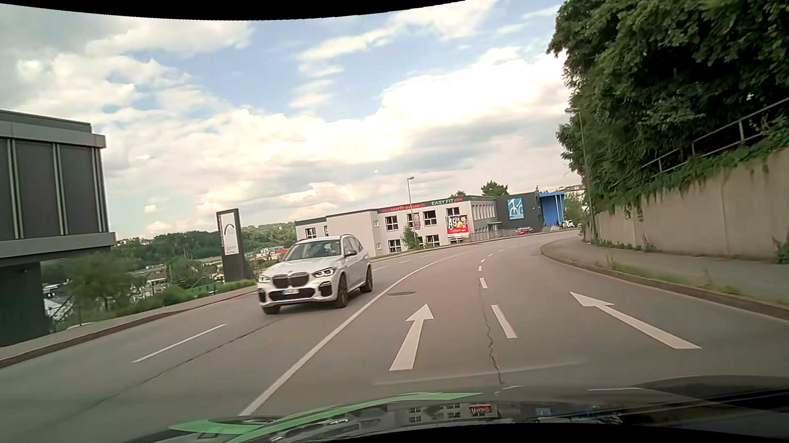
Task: Follow the waypoints while adhering to traffic rules and regulations
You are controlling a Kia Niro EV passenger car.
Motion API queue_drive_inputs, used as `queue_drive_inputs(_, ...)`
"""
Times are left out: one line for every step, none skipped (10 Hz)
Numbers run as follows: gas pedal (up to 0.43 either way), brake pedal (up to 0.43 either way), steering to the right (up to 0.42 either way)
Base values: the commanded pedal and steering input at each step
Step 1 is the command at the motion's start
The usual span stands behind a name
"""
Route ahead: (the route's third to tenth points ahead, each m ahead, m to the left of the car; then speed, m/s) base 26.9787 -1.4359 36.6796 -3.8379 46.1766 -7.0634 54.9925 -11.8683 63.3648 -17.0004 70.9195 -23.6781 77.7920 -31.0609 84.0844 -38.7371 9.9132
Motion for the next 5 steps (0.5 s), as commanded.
queue_drive_inputs(0.079,0.0,0.021)
queue_drive_inputs(0.079,0.0,0.023)
queue_drive_inputs(0.087,0.0,0.024)
queue_drive_inputs(0.087,0.0,0.024)
queue_drive_inputs(0.087,0.0,0.026)
